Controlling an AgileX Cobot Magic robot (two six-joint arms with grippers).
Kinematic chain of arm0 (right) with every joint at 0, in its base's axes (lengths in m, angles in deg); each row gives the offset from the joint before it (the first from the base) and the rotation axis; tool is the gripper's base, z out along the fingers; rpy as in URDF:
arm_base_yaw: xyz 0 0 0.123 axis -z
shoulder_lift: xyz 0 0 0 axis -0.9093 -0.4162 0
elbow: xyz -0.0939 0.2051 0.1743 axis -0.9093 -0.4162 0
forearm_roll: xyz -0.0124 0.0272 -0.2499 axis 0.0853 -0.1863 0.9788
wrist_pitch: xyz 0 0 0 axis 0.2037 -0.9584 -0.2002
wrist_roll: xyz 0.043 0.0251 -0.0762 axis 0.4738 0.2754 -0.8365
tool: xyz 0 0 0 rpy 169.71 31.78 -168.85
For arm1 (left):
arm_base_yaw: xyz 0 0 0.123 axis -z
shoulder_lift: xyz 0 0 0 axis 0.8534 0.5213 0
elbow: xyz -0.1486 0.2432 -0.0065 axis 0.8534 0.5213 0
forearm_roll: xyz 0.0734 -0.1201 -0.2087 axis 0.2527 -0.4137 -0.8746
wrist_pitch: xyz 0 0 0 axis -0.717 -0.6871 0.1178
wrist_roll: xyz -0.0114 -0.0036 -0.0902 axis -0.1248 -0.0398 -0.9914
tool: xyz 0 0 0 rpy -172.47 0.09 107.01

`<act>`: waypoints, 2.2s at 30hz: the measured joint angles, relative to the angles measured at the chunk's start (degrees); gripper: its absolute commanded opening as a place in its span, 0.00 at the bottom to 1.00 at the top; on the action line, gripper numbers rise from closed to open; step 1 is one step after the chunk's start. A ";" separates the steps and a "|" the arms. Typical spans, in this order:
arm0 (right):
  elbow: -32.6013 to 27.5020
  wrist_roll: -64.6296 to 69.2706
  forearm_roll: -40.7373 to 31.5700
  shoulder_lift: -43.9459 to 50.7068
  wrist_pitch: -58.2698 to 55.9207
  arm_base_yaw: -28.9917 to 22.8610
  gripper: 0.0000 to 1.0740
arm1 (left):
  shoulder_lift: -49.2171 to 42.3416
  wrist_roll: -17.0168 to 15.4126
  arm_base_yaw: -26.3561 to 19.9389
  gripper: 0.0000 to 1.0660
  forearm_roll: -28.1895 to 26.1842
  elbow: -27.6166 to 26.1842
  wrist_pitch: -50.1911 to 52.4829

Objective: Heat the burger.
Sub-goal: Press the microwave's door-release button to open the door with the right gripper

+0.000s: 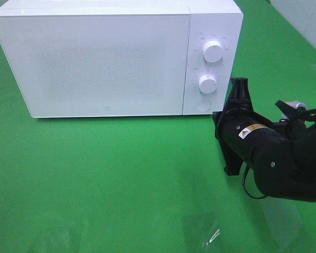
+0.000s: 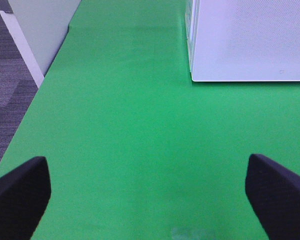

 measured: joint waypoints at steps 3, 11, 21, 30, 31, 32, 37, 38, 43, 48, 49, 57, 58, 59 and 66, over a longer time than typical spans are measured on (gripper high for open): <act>1.38 0.46 1.38 -1.26 -0.46 1.09 0.00 | 0.00 0.00 0.00 0.92 0.00 0.00 0.00; 6.93 1.38 4.58 -6.13 -2.86 3.90 0.00 | 0.00 0.00 0.00 0.92 0.00 0.00 0.00; 12.83 1.38 5.61 -11.17 -5.39 6.07 0.00 | 0.00 0.00 0.00 0.92 0.00 0.00 0.00; 14.84 1.38 5.67 -12.95 -5.67 7.33 0.00 | 0.00 0.00 0.00 0.92 0.06 0.00 0.00; 14.84 1.38 5.67 -12.95 -5.67 7.33 0.00 | 0.00 0.00 0.00 0.92 0.06 0.00 0.00; 14.90 1.38 5.61 -12.95 -5.67 7.79 0.00 | 0.00 0.00 0.00 0.92 0.06 0.00 0.00; 14.90 1.38 5.39 -12.95 -5.67 8.31 0.00 | 0.00 0.00 0.00 0.92 0.06 0.00 0.00; 14.90 1.38 5.39 -12.95 -5.67 8.31 0.00 | 0.00 0.00 0.00 0.92 0.06 0.00 0.00; 14.95 1.38 5.50 -12.95 -5.73 8.31 0.00 | 0.00 0.00 0.00 0.92 0.06 0.00 0.00; 15.93 1.38 7.79 -13.06 -6.65 8.31 0.00 | 0.00 0.00 0.00 0.92 0.06 0.00 0.00; 16.16 1.38 8.19 -13.06 -6.82 8.31 0.00 | 0.00 0.00 0.00 0.92 0.06 0.00 0.00; 16.21 1.38 5.84 -13.12 -7.05 8.31 0.00 | 0.00 0.00 0.00 0.92 0.06 0.00 0.00; 16.21 1.38 5.79 -13.12 -7.05 8.31 0.00 | 0.00 0.00 0.00 0.92 0.06 0.00 0.00; 16.21 1.38 5.79 -13.12 -7.05 8.31 0.00 | 0.00 0.00 0.00 0.92 0.06 0.00 0.00; 18.56 1.38 5.84 -15.13 -6.76 8.31 0.00 | 0.00 0.00 0.00 0.92 0.06 0.00 0.00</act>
